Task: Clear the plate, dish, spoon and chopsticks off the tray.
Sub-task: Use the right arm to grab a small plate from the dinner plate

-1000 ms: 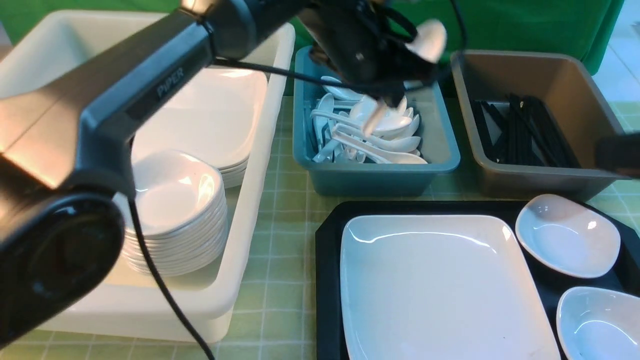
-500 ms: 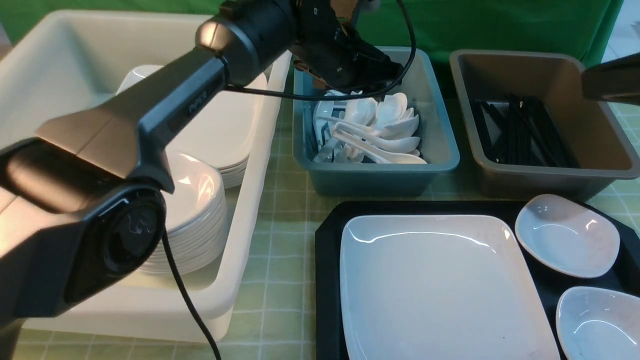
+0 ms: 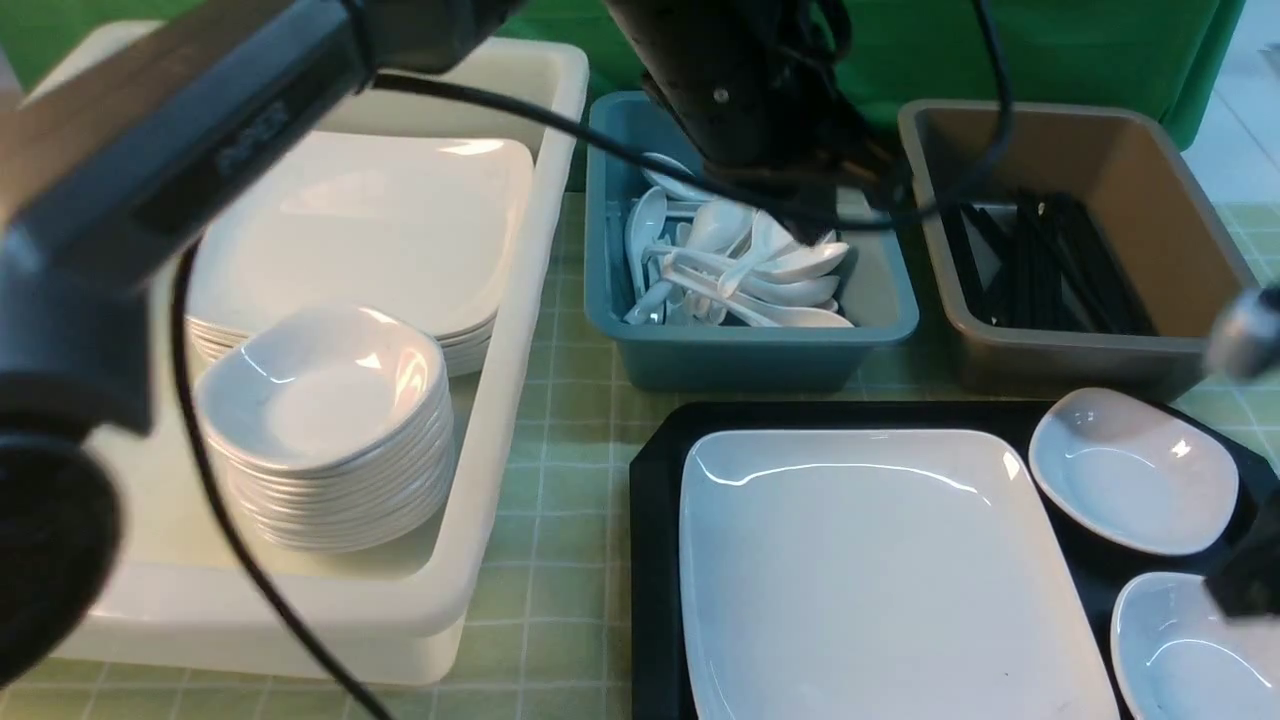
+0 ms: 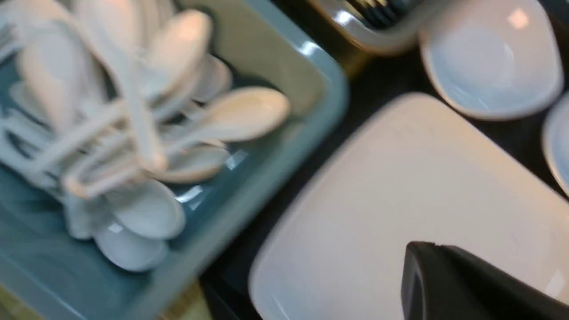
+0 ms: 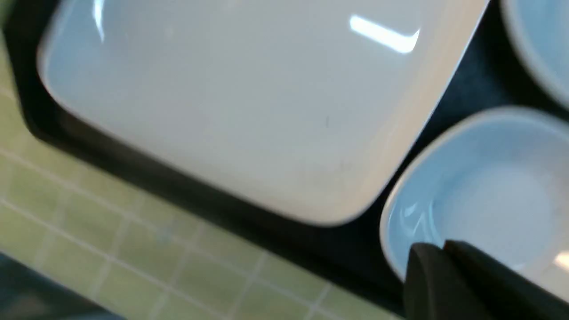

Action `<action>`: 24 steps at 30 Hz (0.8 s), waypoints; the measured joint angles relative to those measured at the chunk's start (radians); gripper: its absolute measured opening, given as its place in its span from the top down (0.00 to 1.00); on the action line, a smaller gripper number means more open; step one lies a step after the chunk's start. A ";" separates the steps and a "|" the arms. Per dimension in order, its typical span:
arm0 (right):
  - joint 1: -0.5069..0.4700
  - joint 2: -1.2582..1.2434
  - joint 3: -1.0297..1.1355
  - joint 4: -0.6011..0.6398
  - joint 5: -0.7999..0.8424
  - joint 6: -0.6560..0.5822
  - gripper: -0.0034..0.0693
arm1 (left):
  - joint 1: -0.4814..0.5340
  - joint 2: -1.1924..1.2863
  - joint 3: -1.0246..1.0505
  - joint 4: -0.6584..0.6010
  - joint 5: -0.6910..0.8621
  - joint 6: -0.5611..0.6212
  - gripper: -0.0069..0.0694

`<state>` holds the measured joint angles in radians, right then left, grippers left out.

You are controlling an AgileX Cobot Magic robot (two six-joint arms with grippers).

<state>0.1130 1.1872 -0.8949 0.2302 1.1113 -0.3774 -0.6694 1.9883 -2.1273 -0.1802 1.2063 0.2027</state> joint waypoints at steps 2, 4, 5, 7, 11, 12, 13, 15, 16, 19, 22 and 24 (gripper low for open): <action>0.069 0.005 0.075 -0.085 -0.032 0.062 0.84 | -0.032 -0.080 0.149 -0.037 -0.002 0.037 0.93; 0.117 0.009 0.136 -0.131 -0.058 0.101 0.73 | -0.052 -0.152 0.287 -0.083 -0.069 0.063 0.93; 0.135 0.010 0.166 -0.142 -0.076 0.110 0.66 | -0.056 -0.173 0.329 -0.099 -0.088 0.074 0.93; 0.156 0.011 0.216 -0.150 -0.125 0.124 0.51 | -0.061 -0.244 0.461 -0.185 -0.192 0.149 0.93; 0.165 0.011 0.284 -0.175 -0.230 0.136 0.34 | -0.061 -0.312 0.622 -0.326 -0.295 0.293 0.93; 0.165 0.011 0.310 -0.209 -0.283 0.160 0.31 | -0.061 -0.336 0.682 -0.398 -0.325 0.360 0.93; 0.165 0.011 0.323 -0.253 -0.307 0.183 0.31 | -0.061 -0.347 0.715 -0.440 -0.340 0.407 0.93; 0.165 0.011 0.330 -0.301 -0.327 0.212 0.32 | -0.061 -0.352 0.747 -0.485 -0.343 0.473 0.93; 0.165 0.011 0.330 -0.313 -0.332 0.216 0.32 | -0.061 -0.352 0.753 -0.488 -0.345 0.487 0.93; 0.165 0.013 0.330 -0.334 -0.370 0.232 0.32 | -0.082 -0.352 0.804 -0.507 -0.380 0.575 0.93; 0.165 0.027 0.330 -0.334 -0.371 0.232 0.32 | -0.112 -0.342 0.821 -0.498 -0.408 0.594 0.93; 0.165 0.047 0.331 -0.331 -0.371 0.233 0.32 | -0.137 -0.327 0.823 -0.479 -0.422 0.586 0.93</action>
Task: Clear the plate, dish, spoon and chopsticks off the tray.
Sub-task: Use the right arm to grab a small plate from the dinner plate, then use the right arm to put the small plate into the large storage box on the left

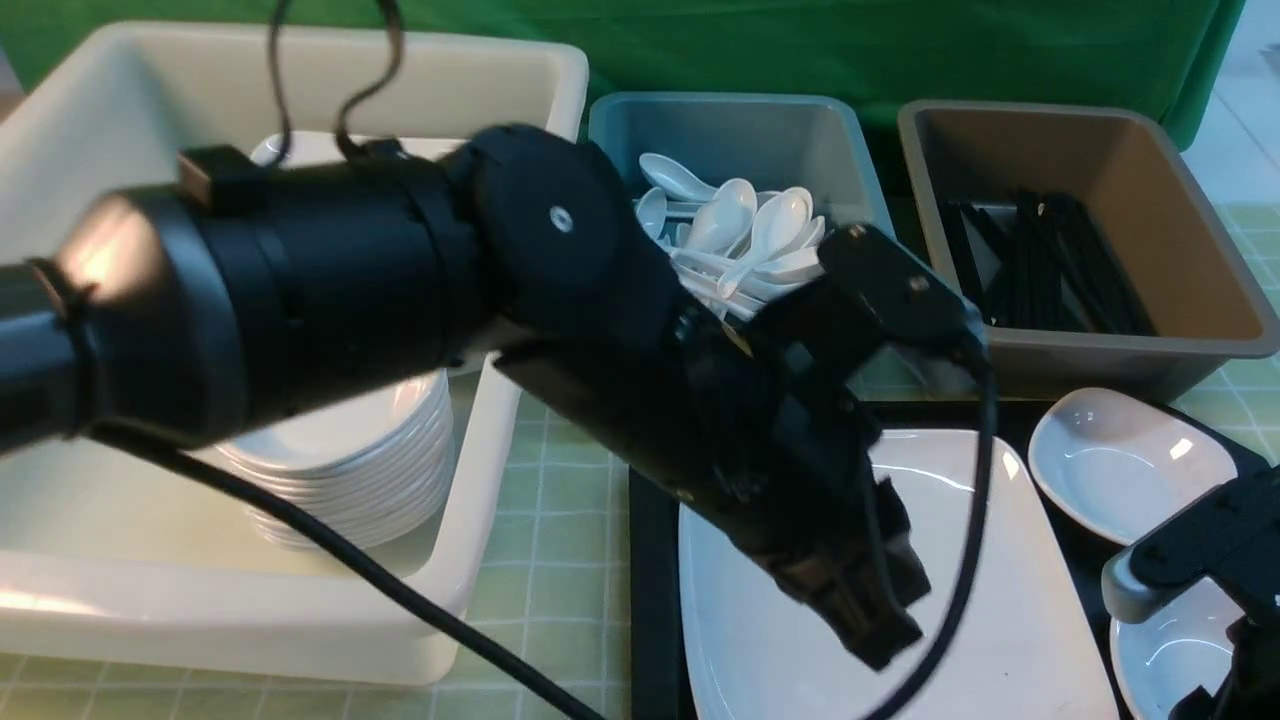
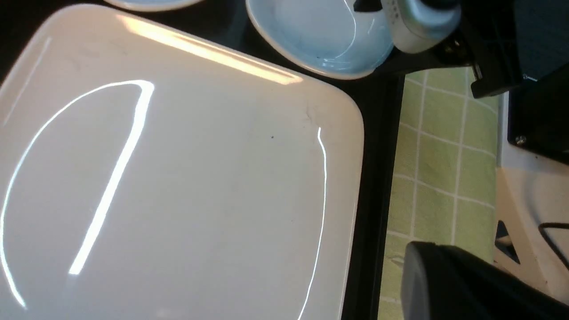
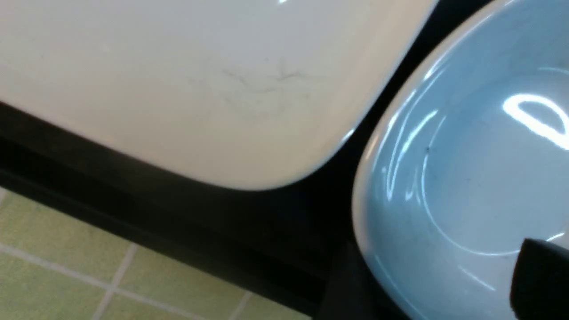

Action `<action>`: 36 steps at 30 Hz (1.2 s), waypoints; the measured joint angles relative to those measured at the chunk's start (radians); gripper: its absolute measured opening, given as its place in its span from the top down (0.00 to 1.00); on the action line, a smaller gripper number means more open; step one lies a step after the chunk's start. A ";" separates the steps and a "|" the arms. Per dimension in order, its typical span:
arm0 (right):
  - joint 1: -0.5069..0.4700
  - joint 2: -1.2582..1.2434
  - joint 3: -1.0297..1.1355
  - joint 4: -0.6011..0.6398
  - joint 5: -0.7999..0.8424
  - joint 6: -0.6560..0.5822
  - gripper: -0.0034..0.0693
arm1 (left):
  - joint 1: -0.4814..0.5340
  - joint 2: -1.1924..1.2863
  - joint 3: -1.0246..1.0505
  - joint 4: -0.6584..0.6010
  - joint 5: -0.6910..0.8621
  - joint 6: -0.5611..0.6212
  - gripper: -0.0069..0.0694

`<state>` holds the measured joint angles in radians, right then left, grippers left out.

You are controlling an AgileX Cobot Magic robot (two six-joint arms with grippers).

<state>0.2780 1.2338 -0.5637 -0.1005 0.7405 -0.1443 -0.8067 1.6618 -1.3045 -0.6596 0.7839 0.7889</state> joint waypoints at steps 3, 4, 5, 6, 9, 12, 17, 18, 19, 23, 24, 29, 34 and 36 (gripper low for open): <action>0.000 0.035 0.000 0.004 -0.005 0.001 0.32 | -0.032 0.030 0.005 0.048 -0.028 -0.057 0.93; 0.000 0.052 0.000 0.006 -0.014 0.001 0.32 | -0.039 0.043 0.005 0.061 -0.037 -0.074 0.93; 0.000 0.064 0.000 0.006 -0.019 0.001 0.32 | -0.040 0.048 0.005 0.063 -0.039 -0.081 0.93; 0.000 0.079 0.000 0.006 -0.025 0.001 0.32 | -0.040 0.052 0.006 0.068 -0.043 -0.083 0.93; 0.000 0.108 0.000 0.006 -0.037 0.001 0.33 | -0.040 0.055 0.006 0.074 -0.055 -0.087 0.93; 0.000 0.153 0.000 0.006 -0.042 0.001 0.45 | -0.040 0.055 0.006 0.074 -0.067 -0.091 0.93; 0.001 0.157 -0.014 0.002 -0.037 -0.008 0.69 | -0.040 0.055 0.006 0.075 -0.072 -0.099 0.93; 0.001 0.153 -0.023 0.002 -0.023 -0.008 0.69 | -0.040 0.055 0.006 0.075 -0.073 -0.103 0.93; 0.001 0.145 -0.040 0.005 0.001 -0.008 0.70 | -0.040 0.055 0.006 0.075 -0.076 -0.110 0.93; 0.001 0.078 -0.103 0.006 0.113 0.000 0.80 | -0.039 0.052 0.006 0.094 -0.083 -0.149 0.93; 0.001 0.062 -0.116 0.004 0.129 0.003 0.82 | -0.036 0.048 0.006 0.103 -0.083 -0.166 0.93; 0.000 -0.080 -0.283 0.064 0.265 0.024 0.91 | 0.049 0.000 -0.067 0.161 -0.017 -0.284 0.93; 0.000 -0.099 -0.526 0.269 0.273 -0.072 0.91 | 0.230 -0.099 -0.181 0.171 0.087 -0.324 0.93; 0.010 -0.058 -0.645 0.396 0.273 -0.146 0.91 | 0.303 -0.150 -0.200 0.171 0.107 -0.343 0.93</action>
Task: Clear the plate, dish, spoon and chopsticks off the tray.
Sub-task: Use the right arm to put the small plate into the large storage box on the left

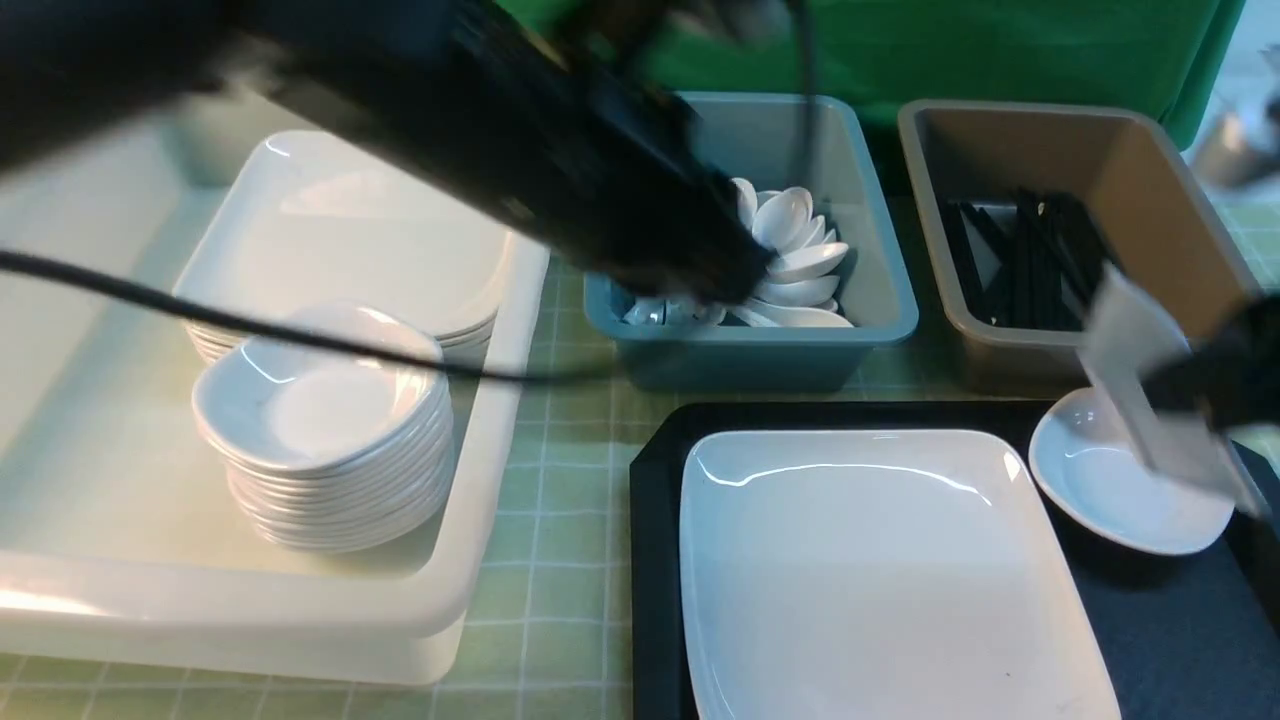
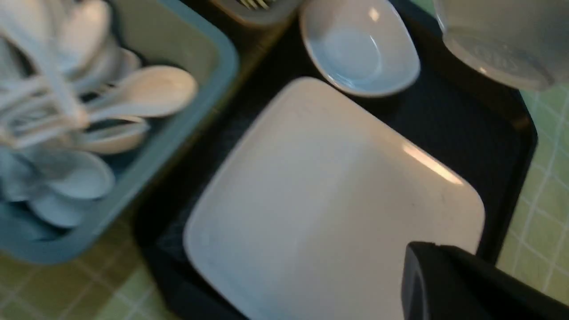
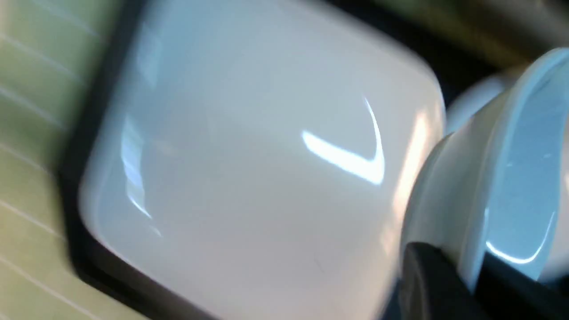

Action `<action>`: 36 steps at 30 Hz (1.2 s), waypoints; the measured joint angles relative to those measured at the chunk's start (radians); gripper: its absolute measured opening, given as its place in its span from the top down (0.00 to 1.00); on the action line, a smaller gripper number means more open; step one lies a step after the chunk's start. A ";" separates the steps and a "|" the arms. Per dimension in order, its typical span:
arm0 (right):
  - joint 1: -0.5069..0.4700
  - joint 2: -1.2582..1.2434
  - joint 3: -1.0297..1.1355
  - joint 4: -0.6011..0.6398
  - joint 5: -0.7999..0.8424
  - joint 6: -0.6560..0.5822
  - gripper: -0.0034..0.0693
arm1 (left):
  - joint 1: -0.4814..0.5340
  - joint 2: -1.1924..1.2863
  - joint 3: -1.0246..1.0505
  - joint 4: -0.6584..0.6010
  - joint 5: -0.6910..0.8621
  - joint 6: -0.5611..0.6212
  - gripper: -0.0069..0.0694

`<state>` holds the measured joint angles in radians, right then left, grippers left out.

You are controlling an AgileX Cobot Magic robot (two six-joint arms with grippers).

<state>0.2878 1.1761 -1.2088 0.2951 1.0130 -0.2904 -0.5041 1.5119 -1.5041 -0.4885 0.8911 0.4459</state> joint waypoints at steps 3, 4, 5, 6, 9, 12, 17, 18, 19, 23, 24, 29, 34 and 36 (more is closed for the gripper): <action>0.068 0.116 -0.179 0.143 -0.003 -0.085 0.91 | 0.183 -0.089 -0.007 0.006 0.039 -0.034 0.93; 0.100 0.144 -0.227 0.156 -0.004 -0.096 0.91 | 0.207 -0.105 -0.007 0.007 0.055 -0.044 0.93; 0.144 0.194 -0.285 0.165 -0.005 -0.109 0.91 | 0.269 -0.128 -0.007 0.010 0.071 -0.055 0.93; 0.200 0.260 -0.357 0.174 -0.006 -0.121 0.91 | 0.333 -0.149 -0.005 0.012 0.090 -0.064 0.93; 0.316 0.431 -0.515 0.176 -0.016 -0.128 0.91 | 0.513 -0.202 0.030 0.012 0.118 -0.100 0.93; 0.417 0.618 -0.704 0.182 -0.025 -0.128 0.91 | 0.690 -0.250 0.107 0.009 0.125 -0.128 0.93; 0.505 0.840 -0.948 0.183 -0.026 -0.128 0.91 | 0.848 -0.291 0.211 0.010 0.124 -0.132 0.93; 0.530 0.923 -1.031 0.182 -0.029 -0.128 0.91 | 0.876 -0.302 0.242 0.010 0.118 -0.132 0.93; 0.540 0.964 -1.069 0.181 -0.033 -0.129 0.91 | 0.887 -0.308 0.256 0.008 0.113 -0.132 0.93; 0.560 1.073 -1.155 0.171 -0.051 -0.132 0.91 | 0.896 -0.317 0.271 -0.018 0.099 -0.132 0.93; 0.561 1.095 -1.162 0.167 -0.055 -0.132 0.90 | 0.896 -0.318 0.271 -0.026 0.097 -0.131 0.93; 0.581 1.136 -1.171 0.091 -0.062 -0.127 0.67 | 0.896 -0.320 0.275 -0.078 0.095 -0.104 0.93; 0.597 1.125 -1.174 0.067 -0.038 -0.092 0.36 | 0.896 -0.320 0.275 -0.098 0.094 -0.079 0.93; 0.598 1.105 -1.174 0.060 0.003 -0.067 0.27 | 0.896 -0.320 0.275 -0.098 0.094 -0.079 0.93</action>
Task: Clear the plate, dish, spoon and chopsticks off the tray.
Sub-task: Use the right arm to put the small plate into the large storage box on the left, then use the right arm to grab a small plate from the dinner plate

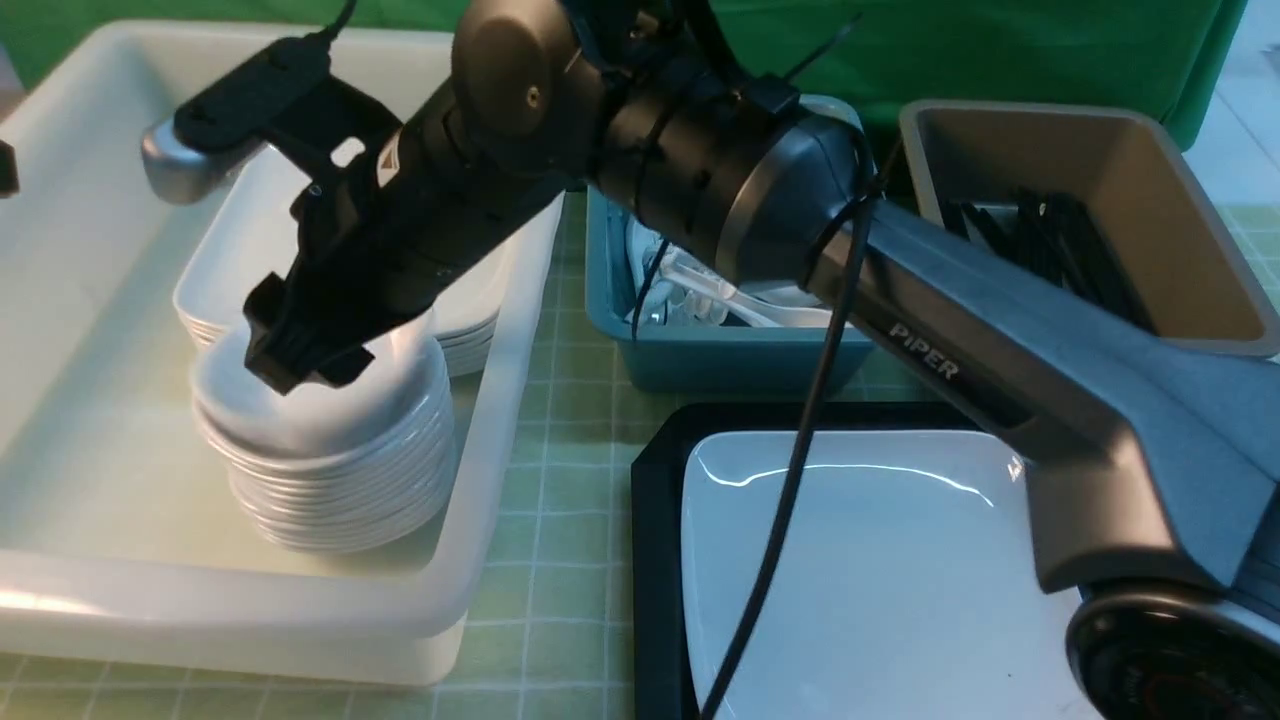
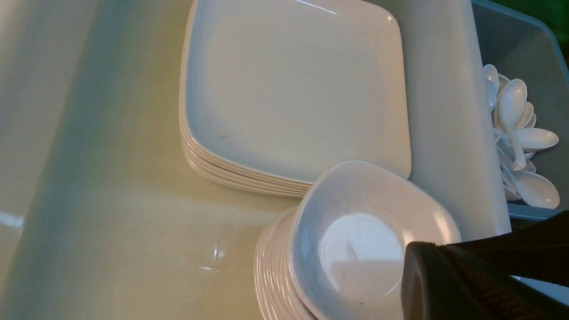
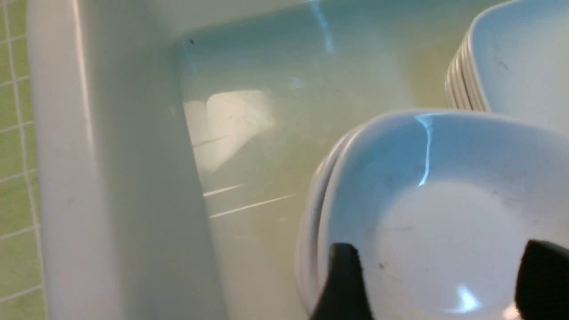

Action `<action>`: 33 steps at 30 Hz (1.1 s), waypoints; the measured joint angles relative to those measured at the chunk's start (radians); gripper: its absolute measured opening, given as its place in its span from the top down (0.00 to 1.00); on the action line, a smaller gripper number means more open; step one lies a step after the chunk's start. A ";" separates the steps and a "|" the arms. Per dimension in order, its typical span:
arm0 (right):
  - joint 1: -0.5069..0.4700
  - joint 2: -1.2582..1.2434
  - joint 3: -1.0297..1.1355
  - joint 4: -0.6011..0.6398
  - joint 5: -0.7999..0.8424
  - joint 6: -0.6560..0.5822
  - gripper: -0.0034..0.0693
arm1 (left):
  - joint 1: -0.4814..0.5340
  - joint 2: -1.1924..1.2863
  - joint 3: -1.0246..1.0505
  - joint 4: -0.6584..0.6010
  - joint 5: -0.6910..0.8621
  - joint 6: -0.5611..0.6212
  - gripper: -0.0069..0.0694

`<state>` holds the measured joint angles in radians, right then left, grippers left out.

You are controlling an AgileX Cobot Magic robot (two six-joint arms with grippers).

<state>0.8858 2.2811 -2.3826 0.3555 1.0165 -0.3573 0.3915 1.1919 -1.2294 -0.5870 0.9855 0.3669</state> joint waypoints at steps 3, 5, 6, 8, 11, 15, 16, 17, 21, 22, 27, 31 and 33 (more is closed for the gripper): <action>0.000 -0.037 0.000 -0.005 0.048 0.010 0.24 | 0.000 0.000 0.000 -0.001 0.001 0.000 0.93; 0.000 -0.081 -0.001 -0.033 0.119 0.020 0.23 | 0.000 0.000 0.000 -0.027 0.002 0.011 0.93; -0.001 -0.106 -0.001 -0.085 0.156 0.037 0.26 | -0.007 0.000 0.000 -0.046 0.007 0.028 0.93; -0.010 -0.156 0.010 -0.237 0.184 0.112 0.41 | -0.056 0.000 0.000 -0.076 0.014 0.055 0.93; -0.054 -0.236 0.068 -0.437 0.188 0.192 0.76 | -0.169 0.000 0.000 -0.085 0.016 0.063 0.93; -0.192 -0.388 0.269 -0.517 0.186 0.228 0.91 | -0.425 0.005 0.000 -0.047 0.009 0.060 0.93; -0.228 -0.435 0.332 -0.525 0.186 0.232 0.92 | -0.489 0.010 0.000 -0.029 0.001 0.053 0.93; -0.305 -0.499 0.473 -0.533 0.186 0.235 0.91 | -0.616 0.025 0.000 0.009 -0.029 0.024 0.93; -0.489 -0.636 0.836 -0.538 0.178 0.249 0.76 | -0.885 0.099 0.000 0.081 -0.138 -0.020 0.93; -0.524 -0.653 0.911 -0.540 0.163 0.250 0.71 | -0.931 0.120 0.000 0.089 -0.168 -0.023 0.93; -0.658 -0.687 1.260 -0.540 -0.019 0.255 0.40 | -1.105 0.246 0.000 0.105 -0.262 -0.022 0.93; -0.672 -0.688 1.402 -0.538 -0.164 0.230 0.33 | -1.122 0.311 0.000 0.112 -0.272 -0.021 0.93; -0.672 -0.689 1.425 -0.535 -0.214 0.215 0.32 | -1.122 0.322 0.000 0.121 -0.271 -0.021 0.93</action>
<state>0.2139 1.5919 -0.9580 -0.1791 0.8021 -0.1425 -0.7302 1.5135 -1.2294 -0.4662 0.7143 0.3459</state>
